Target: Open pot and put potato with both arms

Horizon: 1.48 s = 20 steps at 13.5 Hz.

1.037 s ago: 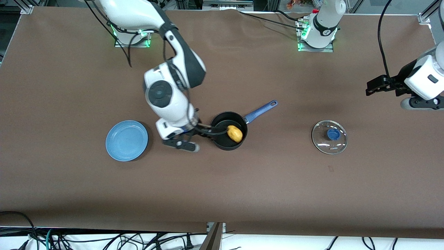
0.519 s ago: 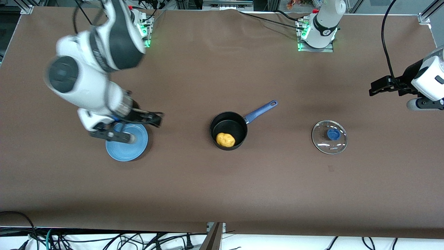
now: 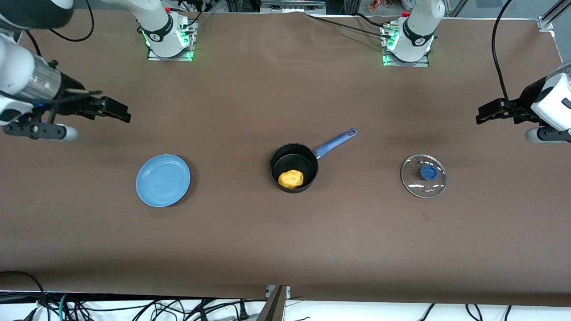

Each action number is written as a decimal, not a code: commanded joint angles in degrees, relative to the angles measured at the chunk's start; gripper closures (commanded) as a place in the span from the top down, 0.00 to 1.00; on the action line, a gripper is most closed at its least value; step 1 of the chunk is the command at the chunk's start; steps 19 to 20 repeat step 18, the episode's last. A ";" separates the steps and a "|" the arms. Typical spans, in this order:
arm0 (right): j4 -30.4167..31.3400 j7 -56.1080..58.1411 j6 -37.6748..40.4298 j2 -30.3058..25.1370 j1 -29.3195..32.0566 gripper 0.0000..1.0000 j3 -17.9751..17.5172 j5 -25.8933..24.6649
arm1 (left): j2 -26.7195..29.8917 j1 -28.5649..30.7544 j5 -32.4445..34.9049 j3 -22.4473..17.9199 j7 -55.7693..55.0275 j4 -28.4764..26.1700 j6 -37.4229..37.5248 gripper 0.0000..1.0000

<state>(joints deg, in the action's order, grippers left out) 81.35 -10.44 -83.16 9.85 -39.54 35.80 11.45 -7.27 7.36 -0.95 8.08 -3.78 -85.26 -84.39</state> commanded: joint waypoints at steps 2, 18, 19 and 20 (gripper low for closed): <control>5.75 1.38 -0.52 -6.76 11.90 1.00 -13.95 -5.72 | -1.08 -0.41 -0.37 -0.43 0.09 1.94 1.07 1.00; 7.25 9.91 -3.24 -8.70 29.35 1.00 -32.63 -11.18 | -1.16 0.02 -0.37 -0.52 0.18 2.20 1.07 1.00; 7.25 9.91 -3.24 -8.70 29.35 1.00 -32.63 -11.18 | -1.16 0.02 -0.37 -0.52 0.18 2.20 1.07 1.00; 7.25 9.91 -3.24 -8.70 29.35 1.00 -32.63 -11.18 | -1.16 0.02 -0.37 -0.52 0.18 2.20 1.07 1.00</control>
